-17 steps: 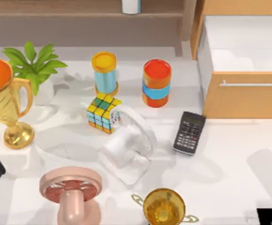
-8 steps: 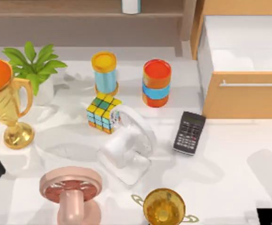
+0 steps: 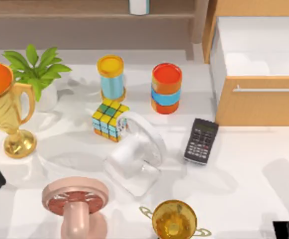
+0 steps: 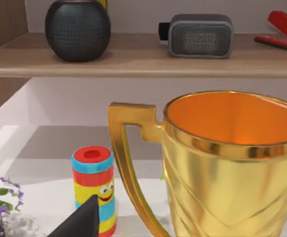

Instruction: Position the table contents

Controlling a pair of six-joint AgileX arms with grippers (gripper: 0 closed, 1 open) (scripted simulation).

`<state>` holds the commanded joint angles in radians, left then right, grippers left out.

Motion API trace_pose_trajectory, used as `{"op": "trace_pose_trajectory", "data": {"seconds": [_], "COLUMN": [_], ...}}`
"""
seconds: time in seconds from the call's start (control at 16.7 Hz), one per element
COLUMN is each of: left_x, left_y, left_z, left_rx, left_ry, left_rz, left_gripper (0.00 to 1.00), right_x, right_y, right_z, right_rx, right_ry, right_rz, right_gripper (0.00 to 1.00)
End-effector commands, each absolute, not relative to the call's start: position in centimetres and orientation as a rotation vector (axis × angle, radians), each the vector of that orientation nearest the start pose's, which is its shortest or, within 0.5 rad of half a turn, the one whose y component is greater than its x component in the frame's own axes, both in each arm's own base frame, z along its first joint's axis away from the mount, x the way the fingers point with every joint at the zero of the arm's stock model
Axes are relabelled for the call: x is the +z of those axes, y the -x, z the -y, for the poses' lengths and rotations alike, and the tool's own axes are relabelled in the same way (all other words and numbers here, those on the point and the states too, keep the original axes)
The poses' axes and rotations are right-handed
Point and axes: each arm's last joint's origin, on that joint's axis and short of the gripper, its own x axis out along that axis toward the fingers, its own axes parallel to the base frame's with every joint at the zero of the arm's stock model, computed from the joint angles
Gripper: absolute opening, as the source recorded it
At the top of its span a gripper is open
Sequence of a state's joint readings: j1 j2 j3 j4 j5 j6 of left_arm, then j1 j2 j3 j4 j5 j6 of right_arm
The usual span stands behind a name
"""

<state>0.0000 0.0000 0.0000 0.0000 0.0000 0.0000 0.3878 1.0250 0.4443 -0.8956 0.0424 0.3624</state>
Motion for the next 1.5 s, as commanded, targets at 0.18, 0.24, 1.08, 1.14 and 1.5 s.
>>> {"op": "trace_pose_trajectory", "data": {"seconds": [0.18, 0.24, 1.08, 1.14, 1.5], "left_x": [16.0, 16.0, 16.0, 16.0, 16.0], "left_y": [-10.6, -10.6, -10.6, -10.6, -10.6], "left_z": [0.1, 0.1, 0.1, 0.1, 0.1], "left_rx": [0.0, 0.0, 0.0, 0.0, 0.0], "left_ry": [0.0, 0.0, 0.0, 0.0, 0.0], "left_rz": [0.0, 0.0, 0.0, 0.0, 0.0], "left_gripper": [1.0, 1.0, 1.0, 1.0, 1.0], "right_x": [14.3, 14.3, 12.4, 12.0, 10.3], "right_y": [-12.6, -12.6, -19.6, -20.2, -22.1], "right_z": [-5.0, -5.0, -9.9, -10.3, -10.8], "right_rx": [0.01, 0.011, 0.599, 0.619, 0.504], "right_ry": [0.015, 0.015, 0.593, 0.669, 1.127], "right_rz": [-1.468, -1.467, -0.754, -0.653, -0.134], "right_gripper": [1.0, 1.0, 1.0, 1.0, 1.0]}}
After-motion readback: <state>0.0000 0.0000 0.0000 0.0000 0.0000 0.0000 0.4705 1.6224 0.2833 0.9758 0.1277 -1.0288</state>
